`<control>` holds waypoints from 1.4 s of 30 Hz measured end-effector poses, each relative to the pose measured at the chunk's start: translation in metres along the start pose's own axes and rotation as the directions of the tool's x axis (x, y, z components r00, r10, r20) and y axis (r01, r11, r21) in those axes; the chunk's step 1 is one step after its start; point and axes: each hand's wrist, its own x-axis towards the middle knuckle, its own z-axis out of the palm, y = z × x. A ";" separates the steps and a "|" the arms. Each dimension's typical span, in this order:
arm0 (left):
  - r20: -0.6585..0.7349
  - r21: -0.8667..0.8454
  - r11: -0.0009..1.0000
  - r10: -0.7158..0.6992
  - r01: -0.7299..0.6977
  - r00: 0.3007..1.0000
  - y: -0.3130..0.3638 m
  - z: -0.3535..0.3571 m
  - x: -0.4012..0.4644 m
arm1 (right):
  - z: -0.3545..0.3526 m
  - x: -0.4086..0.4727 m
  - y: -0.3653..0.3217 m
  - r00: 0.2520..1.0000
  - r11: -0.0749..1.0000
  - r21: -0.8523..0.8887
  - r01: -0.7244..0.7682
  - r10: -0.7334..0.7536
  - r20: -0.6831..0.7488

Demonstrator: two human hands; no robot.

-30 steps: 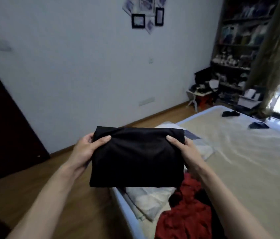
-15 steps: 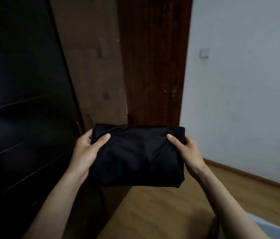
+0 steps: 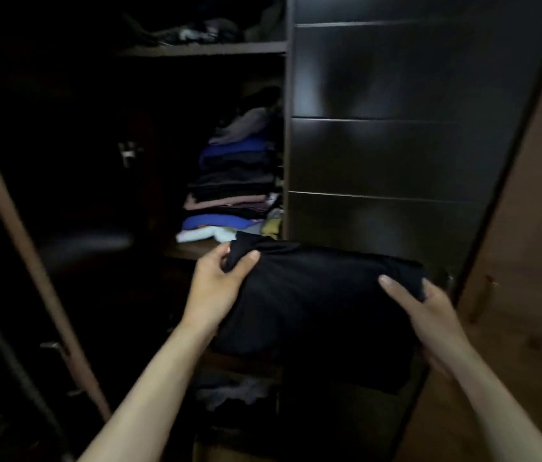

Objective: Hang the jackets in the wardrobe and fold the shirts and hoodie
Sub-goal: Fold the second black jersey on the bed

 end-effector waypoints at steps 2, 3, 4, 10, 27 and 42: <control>-0.125 0.041 0.999 0.007 -0.002 0.992 0.000 -0.037 0.004 | 0.042 0.016 -0.001 0.994 1.000 0.026 -0.007 0.004 0.109; -0.177 0.067 0.998 0.019 -0.007 0.984 0.000 -0.053 0.006 | 0.061 0.022 -0.003 0.987 0.998 0.049 -0.026 0.018 0.160; -0.223 0.094 0.996 0.027 -0.007 0.975 0.001 -0.067 0.007 | 0.079 0.028 -0.004 0.978 0.996 0.073 -0.051 0.034 0.208; -0.454 0.242 0.969 0.075 0.042 0.888 -0.012 -0.118 0.037 | 0.163 0.062 0.006 0.940 0.978 0.163 -0.127 0.066 0.336; -0.506 0.241 0.967 0.054 0.081 0.861 -0.045 -0.117 0.430 | 0.361 0.373 -0.083 0.990 0.970 -0.211 0.124 -0.136 -0.042; 0.156 0.744 0.666 -0.087 -0.059 0.984 -0.160 -0.076 0.535 | 0.429 0.480 0.016 0.867 0.159 -0.853 0.497 -0.074 0.492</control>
